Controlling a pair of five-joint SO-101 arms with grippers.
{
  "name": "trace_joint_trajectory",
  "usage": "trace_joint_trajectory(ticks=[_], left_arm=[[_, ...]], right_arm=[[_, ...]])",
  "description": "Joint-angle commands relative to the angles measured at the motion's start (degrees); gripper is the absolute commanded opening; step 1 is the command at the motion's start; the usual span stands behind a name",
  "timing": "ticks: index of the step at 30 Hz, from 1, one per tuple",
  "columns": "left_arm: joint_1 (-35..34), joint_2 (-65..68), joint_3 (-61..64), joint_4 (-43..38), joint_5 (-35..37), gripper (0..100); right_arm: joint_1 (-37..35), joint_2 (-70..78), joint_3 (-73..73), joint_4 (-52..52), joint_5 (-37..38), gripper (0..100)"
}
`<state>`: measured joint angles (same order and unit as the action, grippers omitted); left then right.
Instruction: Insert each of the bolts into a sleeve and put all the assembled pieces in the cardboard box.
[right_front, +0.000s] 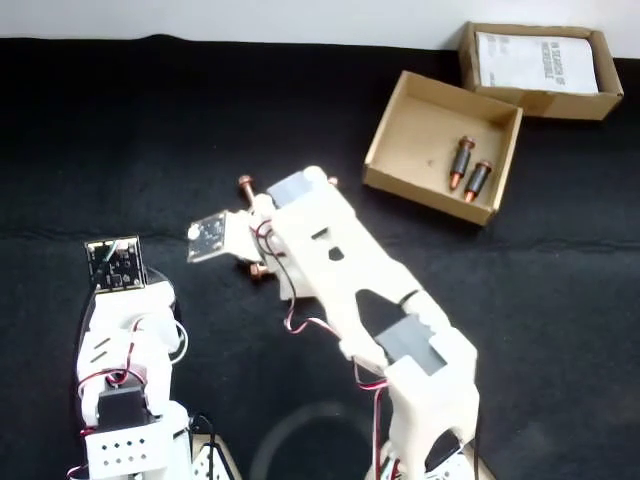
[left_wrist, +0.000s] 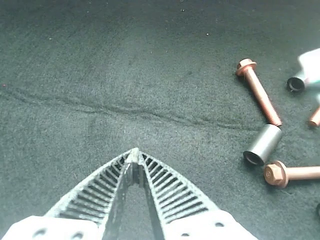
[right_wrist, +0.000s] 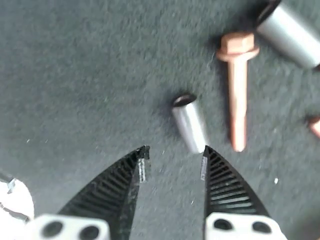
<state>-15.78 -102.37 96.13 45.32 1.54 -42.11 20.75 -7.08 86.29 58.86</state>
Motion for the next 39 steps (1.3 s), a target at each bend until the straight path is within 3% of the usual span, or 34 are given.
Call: trace_joint_trajectory(ticks=[1,12,16,20,31,39], left_arm=[[-1.1,-1.5,1.0,-1.1,-0.4,1],[-1.1,-1.5,1.0,-1.0,-0.4,1],[-1.1,-1.5,1.0,-1.0,-0.4,1],[-1.1,-1.5,1.0,-0.9,-0.4,1],[-0.7,-1.1,1.0,-0.5,-0.3,1],[-1.4,-1.4,1.0,14.6,-0.3,1]], right_arm=[[-0.9,1.4,-0.1,-2.8,0.7,15.6],[-0.4,11.6,-0.1,-9.2,0.4,14.9],[0.8,13.9,-0.2,-10.3,0.3,0.0],[2.9,12.2,-1.2,-9.0,-0.1,0.6],[8.9,-5.6,-24.4,13.3,-15.7,0.8],[13.5,-16.3,-29.9,14.6,-30.6,0.8]])
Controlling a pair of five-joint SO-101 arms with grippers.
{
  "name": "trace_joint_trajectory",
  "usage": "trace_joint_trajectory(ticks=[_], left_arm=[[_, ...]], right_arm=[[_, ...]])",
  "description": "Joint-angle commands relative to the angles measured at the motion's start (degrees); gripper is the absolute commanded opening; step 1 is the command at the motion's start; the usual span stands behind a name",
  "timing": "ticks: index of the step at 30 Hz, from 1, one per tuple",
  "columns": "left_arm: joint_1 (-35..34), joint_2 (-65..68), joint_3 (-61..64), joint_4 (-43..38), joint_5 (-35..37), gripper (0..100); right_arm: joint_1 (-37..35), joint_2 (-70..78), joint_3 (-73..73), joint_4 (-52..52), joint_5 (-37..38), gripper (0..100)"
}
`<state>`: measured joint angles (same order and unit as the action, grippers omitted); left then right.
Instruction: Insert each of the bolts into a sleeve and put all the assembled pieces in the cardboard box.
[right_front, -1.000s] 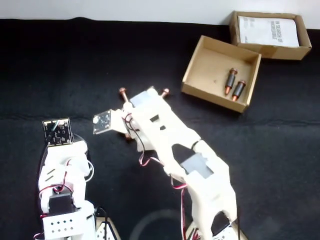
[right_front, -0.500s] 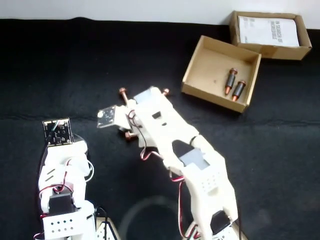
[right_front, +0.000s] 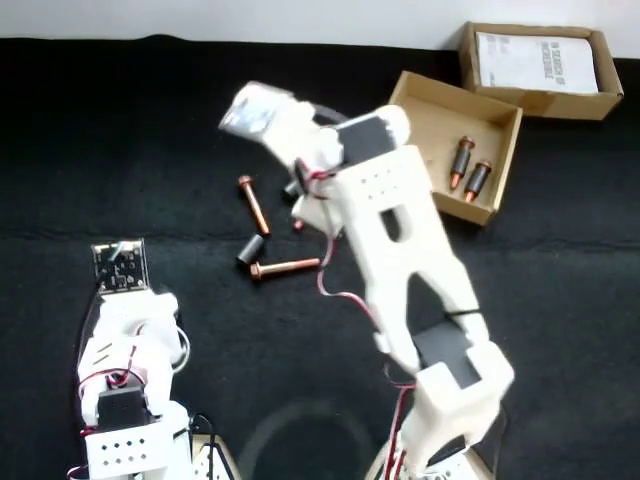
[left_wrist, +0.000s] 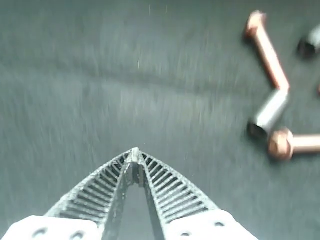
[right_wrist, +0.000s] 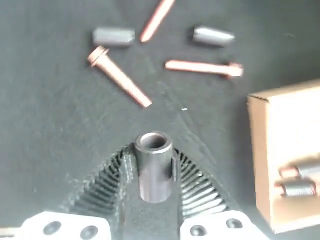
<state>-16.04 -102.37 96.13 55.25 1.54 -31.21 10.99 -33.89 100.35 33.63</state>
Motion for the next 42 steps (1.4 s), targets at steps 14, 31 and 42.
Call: trace_joint_trajectory(ticks=[14,31,42], left_arm=[[-1.6,-1.0,-18.4,16.8,5.4,1],[9.5,50.9,-63.2,28.9,16.4,1],[27.5,77.3,-88.7,41.1,36.0,1]], right_arm=[[34.1,-20.4,-2.5,0.6,-32.0,0.8],[69.5,-20.4,-2.4,-5.2,-31.2,0.8],[77.7,-20.6,3.2,-8.1,-31.0,0.8]])
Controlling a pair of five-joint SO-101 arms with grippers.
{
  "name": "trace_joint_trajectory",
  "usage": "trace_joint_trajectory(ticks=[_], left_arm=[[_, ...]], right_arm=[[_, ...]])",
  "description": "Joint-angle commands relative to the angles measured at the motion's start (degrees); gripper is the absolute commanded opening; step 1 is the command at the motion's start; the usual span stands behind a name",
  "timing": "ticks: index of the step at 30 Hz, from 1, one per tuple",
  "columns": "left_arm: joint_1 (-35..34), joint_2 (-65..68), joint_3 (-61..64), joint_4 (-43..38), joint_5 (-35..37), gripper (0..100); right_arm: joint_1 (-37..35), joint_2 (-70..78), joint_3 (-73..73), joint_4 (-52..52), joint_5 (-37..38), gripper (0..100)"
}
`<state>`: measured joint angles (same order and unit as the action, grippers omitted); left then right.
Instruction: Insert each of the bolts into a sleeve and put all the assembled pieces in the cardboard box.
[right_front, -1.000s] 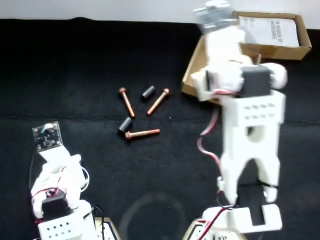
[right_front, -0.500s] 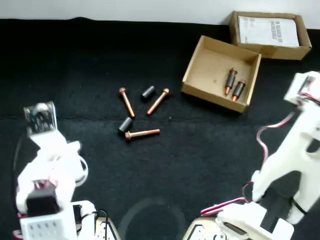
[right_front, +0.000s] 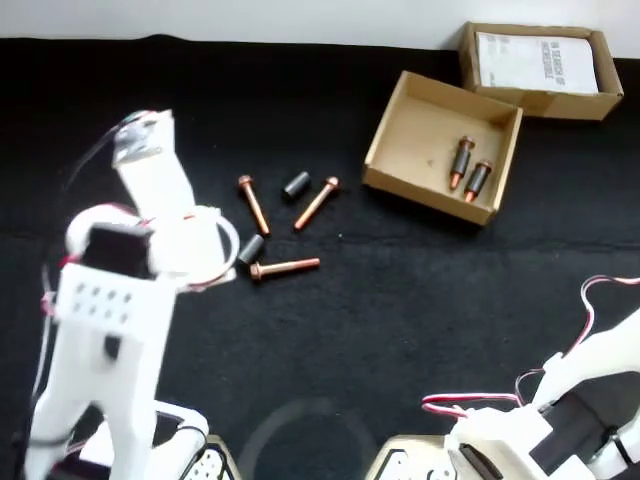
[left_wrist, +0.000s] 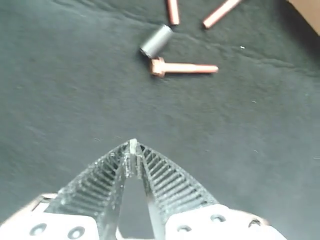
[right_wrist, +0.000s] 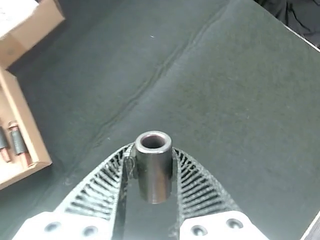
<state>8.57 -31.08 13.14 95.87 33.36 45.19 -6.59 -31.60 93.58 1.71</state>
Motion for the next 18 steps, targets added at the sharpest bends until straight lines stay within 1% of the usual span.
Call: trace_joint_trajectory(ticks=[1,5,10,11,15,18], left_arm=[[3.1,8.7,-6.9,0.5,5.7,1],[3.4,21.3,-10.9,0.5,11.5,1],[2.6,37.9,-18.5,0.5,12.4,1],[2.5,41.0,-20.4,0.6,13.5,1],[2.7,52.6,-28.0,3.3,21.4,1],[3.6,59.7,-33.0,3.9,23.8,1]], right_arm=[[1.5,-3.0,1.5,-1.4,0.9,0.8],[1.8,-3.1,1.5,-1.3,0.9,0.8],[1.3,-3.2,1.3,-0.9,0.9,0.8],[1.2,-3.2,1.3,-0.9,0.9,0.8],[0.0,-3.3,1.2,-0.8,0.8,0.8],[-1.3,-3.6,1.2,-0.7,0.8,0.8]])
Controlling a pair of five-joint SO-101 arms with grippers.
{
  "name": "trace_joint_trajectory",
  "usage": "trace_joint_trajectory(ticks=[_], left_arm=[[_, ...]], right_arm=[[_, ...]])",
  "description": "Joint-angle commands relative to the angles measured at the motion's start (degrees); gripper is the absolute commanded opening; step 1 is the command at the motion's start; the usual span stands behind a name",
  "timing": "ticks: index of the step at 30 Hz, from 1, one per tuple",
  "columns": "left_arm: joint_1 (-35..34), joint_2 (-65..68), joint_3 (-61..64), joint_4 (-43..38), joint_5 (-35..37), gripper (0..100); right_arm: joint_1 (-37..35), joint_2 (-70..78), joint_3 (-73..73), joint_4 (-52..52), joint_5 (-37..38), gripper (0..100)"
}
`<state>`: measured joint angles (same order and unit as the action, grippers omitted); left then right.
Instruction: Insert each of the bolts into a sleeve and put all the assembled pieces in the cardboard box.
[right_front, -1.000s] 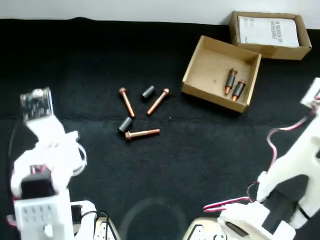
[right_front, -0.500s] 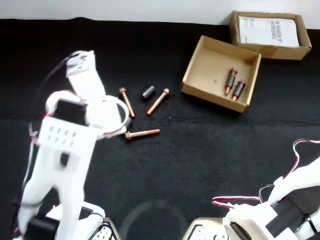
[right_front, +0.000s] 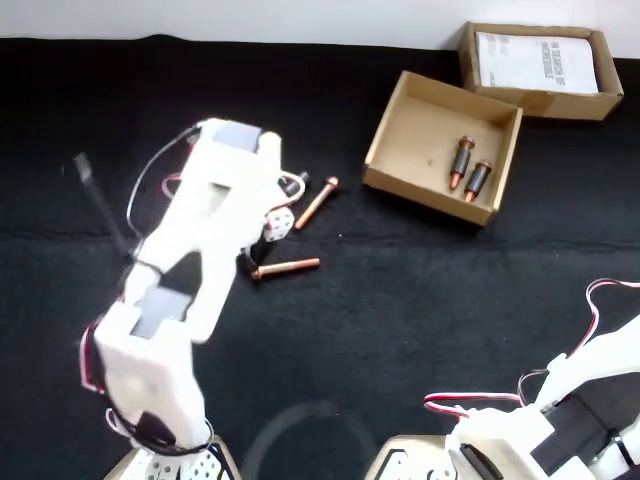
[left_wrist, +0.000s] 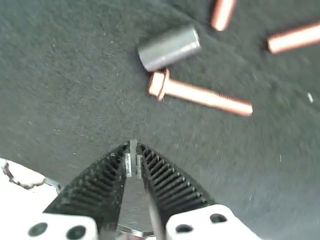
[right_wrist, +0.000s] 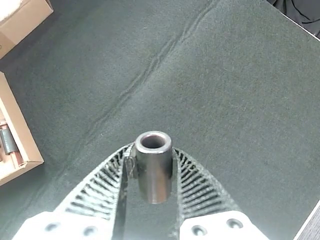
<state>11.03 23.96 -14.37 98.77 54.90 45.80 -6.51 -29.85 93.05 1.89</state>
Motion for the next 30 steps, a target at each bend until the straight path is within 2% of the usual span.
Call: trace_joint_trajectory(ticks=[1,7,14,24,30], left_arm=[[1.5,6.6,-7.0,1.0,2.5,1],[3.7,13.4,-12.4,1.0,2.5,4],[3.6,13.4,-12.3,1.7,2.5,27],[3.7,14.0,-10.9,1.1,3.6,28],[3.7,19.5,-11.4,0.1,4.0,28]], right_arm=[[-2.7,-4.6,-0.2,-0.2,0.6,0.8],[-8.7,-8.7,0.0,-0.3,0.4,0.8],[-11.3,-9.0,0.1,-0.3,0.2,0.8],[-12.3,-8.8,0.1,-0.8,0.7,0.8],[-13.6,-9.2,4.9,-3.4,0.7,0.8]])
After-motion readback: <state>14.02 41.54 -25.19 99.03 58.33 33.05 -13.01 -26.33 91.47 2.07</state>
